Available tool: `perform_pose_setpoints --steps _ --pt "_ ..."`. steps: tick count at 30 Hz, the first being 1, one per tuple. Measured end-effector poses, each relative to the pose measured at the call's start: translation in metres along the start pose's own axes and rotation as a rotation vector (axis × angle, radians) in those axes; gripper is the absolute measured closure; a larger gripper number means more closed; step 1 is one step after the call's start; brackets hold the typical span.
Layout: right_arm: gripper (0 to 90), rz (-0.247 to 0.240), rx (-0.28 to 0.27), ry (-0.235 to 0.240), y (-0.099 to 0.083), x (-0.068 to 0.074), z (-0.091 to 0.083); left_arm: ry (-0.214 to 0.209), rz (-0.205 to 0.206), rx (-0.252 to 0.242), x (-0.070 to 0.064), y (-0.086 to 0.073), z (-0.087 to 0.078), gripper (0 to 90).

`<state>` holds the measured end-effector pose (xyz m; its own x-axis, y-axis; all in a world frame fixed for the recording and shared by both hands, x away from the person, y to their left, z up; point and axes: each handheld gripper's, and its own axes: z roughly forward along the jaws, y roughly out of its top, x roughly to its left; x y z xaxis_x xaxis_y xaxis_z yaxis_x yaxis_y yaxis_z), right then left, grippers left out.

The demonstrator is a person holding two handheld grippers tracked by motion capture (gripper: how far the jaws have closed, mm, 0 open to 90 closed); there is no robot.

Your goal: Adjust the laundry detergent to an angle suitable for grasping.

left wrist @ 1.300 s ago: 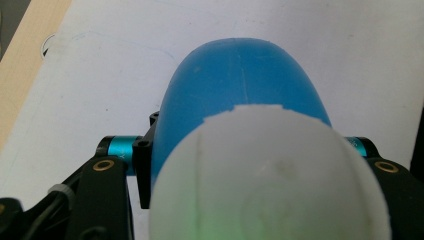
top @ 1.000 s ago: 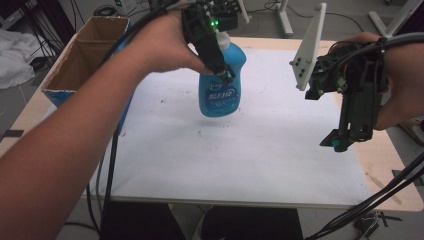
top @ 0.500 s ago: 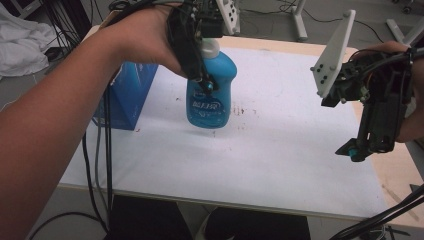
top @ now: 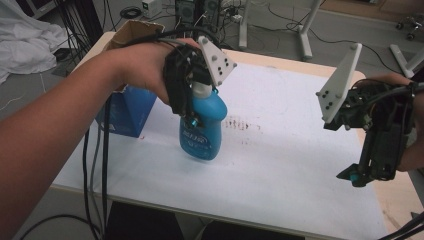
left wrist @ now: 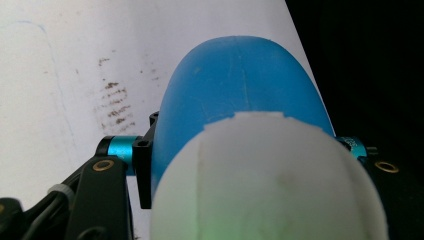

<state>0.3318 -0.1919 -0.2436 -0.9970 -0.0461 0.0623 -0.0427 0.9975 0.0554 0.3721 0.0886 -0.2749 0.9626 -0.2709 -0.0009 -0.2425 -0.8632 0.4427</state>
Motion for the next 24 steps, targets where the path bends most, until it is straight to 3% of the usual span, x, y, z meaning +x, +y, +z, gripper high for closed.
perform_pose_setpoints --steps 5,9,16,24 --pt "1.1 -0.002 0.001 -0.008 0.001 0.000 0.000 -0.026 0.016 -0.005 -0.005 -0.005 0.001 38.8" --pt "1.1 -0.003 -0.002 -0.012 0.003 0.002 0.000 -0.017 0.030 0.003 -0.012 -0.010 0.004 38.8" --pt "1.1 -0.013 0.004 -0.011 0.008 0.004 0.001 -0.014 0.024 -0.007 -0.013 -0.019 0.013 38.8" --pt "1.1 -0.007 0.002 -0.010 0.009 0.003 0.002 -0.031 0.047 -0.031 -0.013 -0.024 0.026 38.7"
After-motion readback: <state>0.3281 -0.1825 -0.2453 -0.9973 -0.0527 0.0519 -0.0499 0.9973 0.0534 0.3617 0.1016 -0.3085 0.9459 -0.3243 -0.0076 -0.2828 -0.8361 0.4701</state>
